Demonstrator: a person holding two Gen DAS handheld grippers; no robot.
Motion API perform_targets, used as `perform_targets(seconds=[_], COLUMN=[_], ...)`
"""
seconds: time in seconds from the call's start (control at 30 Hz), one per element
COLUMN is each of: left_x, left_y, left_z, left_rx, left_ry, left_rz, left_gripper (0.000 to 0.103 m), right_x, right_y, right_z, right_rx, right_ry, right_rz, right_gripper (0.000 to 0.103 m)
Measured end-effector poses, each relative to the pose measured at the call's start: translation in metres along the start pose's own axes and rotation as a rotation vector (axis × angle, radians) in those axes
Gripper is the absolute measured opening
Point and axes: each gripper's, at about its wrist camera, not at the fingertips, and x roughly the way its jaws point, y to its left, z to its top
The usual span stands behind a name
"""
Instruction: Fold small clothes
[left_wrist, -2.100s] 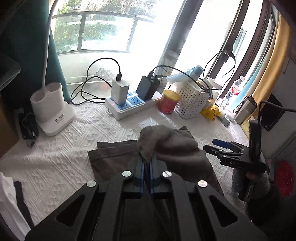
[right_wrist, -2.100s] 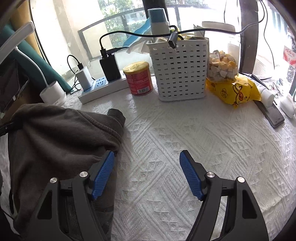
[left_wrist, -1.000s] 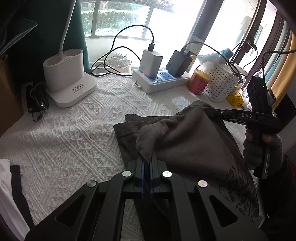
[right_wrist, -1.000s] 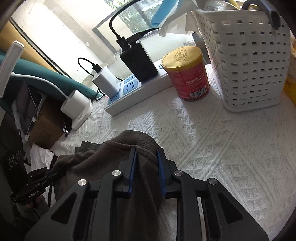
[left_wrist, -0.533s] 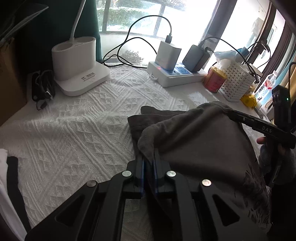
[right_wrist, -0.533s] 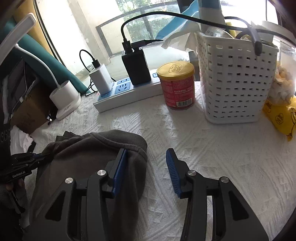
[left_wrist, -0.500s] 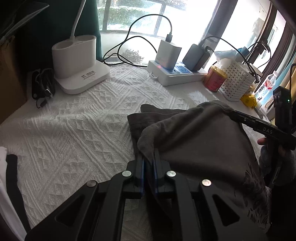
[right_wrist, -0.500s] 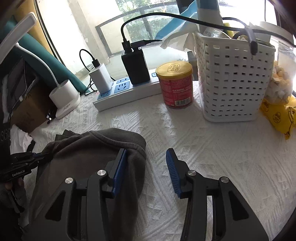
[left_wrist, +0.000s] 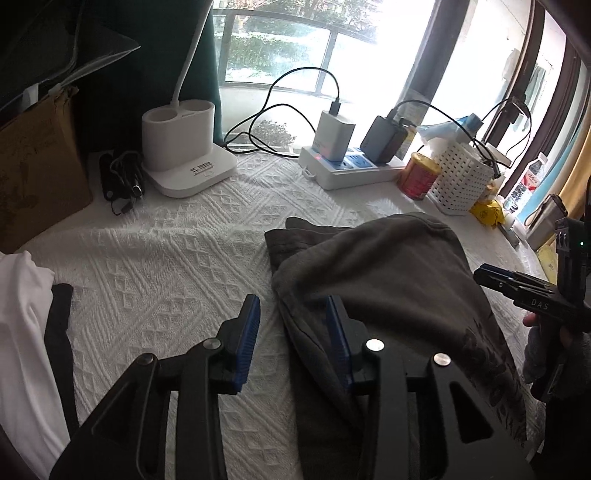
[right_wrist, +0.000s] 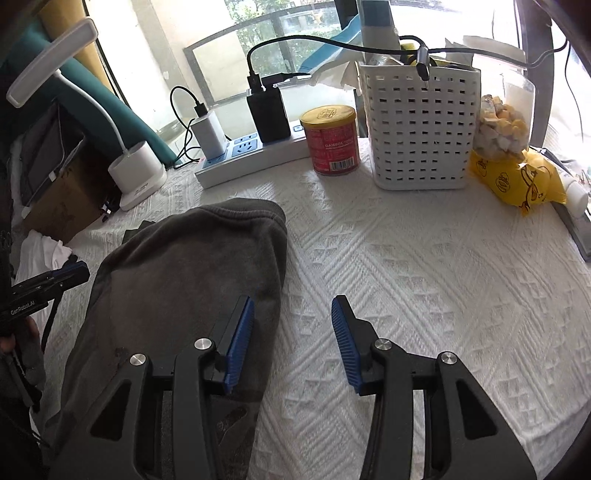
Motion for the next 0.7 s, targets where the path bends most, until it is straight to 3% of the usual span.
perform_targets(seconds=[0.13,0.27,0.7], left_x=[-0.016,-0.032,-0.058], left_y=[-0.014,-0.026,-0.042], left_z=[-0.008,-0.019,-0.081], left_rx=[0.011,0.023,-0.009], left_ry=[-0.016,-0.032,0.002], left_rz=[-0.030,-0.043,-0.144], left_gripper=[0.040,0.054,0.055], right_x=[-0.014,-0.029,-0.066], right_y=[0.007,0.016,0.035], right_z=[-0.010,-0.020,-0.062], right_rx=[0.003,-0.003,-0.013], right_ry=[0.005,-0.004,-0.010], right_rz=[0.005,0.008,0.028], right_gripper=[0.046,0.047,0.046])
